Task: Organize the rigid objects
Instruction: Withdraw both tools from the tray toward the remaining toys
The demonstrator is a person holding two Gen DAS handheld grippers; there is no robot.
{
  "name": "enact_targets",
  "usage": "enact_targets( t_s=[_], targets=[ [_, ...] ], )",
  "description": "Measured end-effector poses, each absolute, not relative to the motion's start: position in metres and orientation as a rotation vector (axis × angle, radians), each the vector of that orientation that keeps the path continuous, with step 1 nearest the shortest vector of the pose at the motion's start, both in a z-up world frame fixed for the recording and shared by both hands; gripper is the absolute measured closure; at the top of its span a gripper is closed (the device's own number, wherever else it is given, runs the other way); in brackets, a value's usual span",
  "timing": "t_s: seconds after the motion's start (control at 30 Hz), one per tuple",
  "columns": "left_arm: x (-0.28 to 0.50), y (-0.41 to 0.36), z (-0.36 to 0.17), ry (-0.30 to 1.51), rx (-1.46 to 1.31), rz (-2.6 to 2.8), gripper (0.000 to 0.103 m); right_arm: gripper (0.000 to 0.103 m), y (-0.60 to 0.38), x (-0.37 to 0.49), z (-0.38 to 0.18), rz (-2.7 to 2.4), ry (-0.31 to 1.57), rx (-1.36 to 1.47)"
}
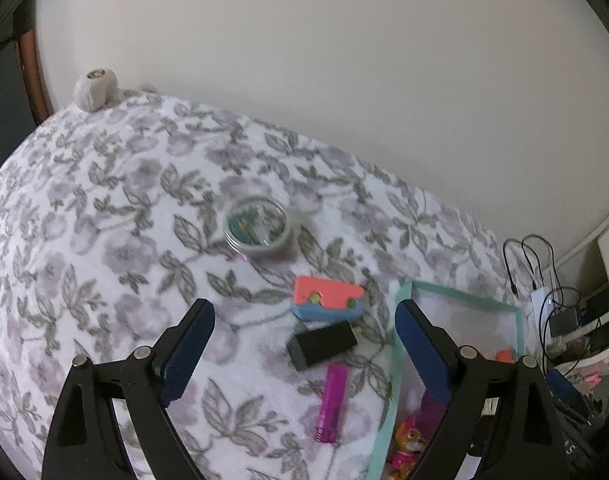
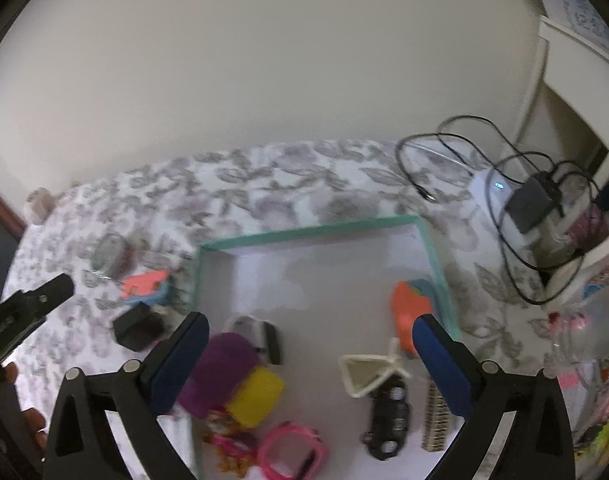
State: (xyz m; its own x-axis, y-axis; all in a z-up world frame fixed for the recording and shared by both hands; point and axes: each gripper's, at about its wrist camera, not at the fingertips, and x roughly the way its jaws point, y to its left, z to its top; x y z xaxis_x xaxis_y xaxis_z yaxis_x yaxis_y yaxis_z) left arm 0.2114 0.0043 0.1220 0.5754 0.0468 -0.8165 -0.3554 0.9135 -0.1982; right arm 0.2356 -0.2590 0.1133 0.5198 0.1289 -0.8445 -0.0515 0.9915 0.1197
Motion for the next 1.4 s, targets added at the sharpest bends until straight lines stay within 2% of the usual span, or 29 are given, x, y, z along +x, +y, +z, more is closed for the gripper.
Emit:
enact_targets(
  t_s=[0.4, 0.67, 0.97, 1.4],
  targets=[
    [0.187, 0.083, 0.156, 0.838, -0.421, 0.371, 0.011, 0.000, -0.195, 0.229, 0.127, 0.298, 0.963, 0.095],
    [0.181, 0.121, 0.144, 0.857, -0.496, 0.424, 0.011, 0.000, -0.153, 0.226, 0.117, 0.382, 0.965, 0.052],
    [0.192, 0.121, 0.117, 0.970, -0.528, 0.378, 0.011, 0.001, -0.118, 0.225, 0.088, 0.454, 1.047, -0.007],
    [0.212, 0.089, 0.079, 1.119, -0.469, 0.257, 0.011, 0.026, -0.095, 0.219, 0.058, 0.461, 1.125, -0.108]
  ],
)
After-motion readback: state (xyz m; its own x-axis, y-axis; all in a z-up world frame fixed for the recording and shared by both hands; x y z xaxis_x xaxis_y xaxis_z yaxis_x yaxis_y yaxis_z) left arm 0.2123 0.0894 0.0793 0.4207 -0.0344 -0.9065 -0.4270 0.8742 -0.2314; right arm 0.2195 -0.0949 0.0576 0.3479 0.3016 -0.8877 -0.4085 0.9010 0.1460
